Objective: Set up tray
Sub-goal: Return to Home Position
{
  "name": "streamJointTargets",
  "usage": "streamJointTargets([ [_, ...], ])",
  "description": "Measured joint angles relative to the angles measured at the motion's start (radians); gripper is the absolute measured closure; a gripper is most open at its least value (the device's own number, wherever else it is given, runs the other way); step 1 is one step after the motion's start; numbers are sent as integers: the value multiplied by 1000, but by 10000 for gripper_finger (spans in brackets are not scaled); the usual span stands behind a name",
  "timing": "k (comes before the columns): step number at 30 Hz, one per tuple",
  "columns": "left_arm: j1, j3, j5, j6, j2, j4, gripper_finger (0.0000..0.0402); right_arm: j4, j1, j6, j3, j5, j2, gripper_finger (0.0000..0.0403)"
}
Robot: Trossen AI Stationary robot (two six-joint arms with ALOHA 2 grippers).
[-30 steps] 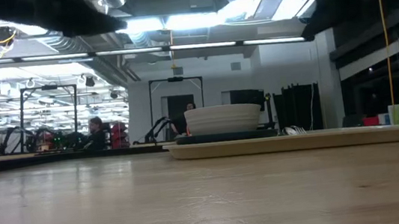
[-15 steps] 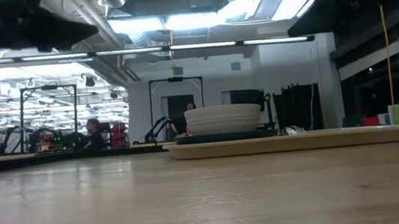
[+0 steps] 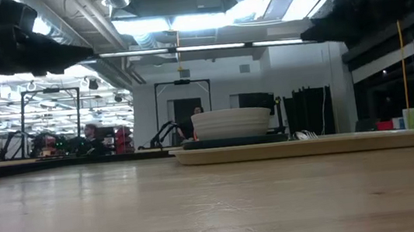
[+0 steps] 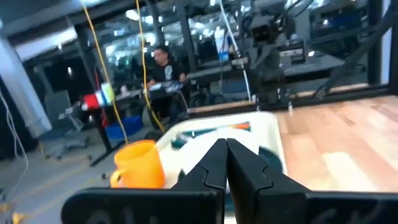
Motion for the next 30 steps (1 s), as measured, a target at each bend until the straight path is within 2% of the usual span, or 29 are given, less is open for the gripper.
streamJointTargets([
  [4,57,0,30,-36,1,-21,400,10,0,-7,-73,-12,-88,396],
  [9,115,0,29,-53,2,-23,399,-61,0,-122,-106,-45,-272,396],
  [12,139,0,30,-46,2,-23,400,-204,-4,-150,-111,-46,-427,396],
  [15,157,0,30,-53,2,-21,400,-380,-14,-102,-113,-52,-583,396],
  [19,163,0,30,-62,2,-17,399,-487,-14,-109,-113,-134,-742,396],
  [23,163,0,30,-65,2,-15,401,-452,-15,-170,-145,-175,-748,396],
  [30,162,0,23,-64,9,-18,399,-292,-20,-211,-243,-249,-737,396],
])
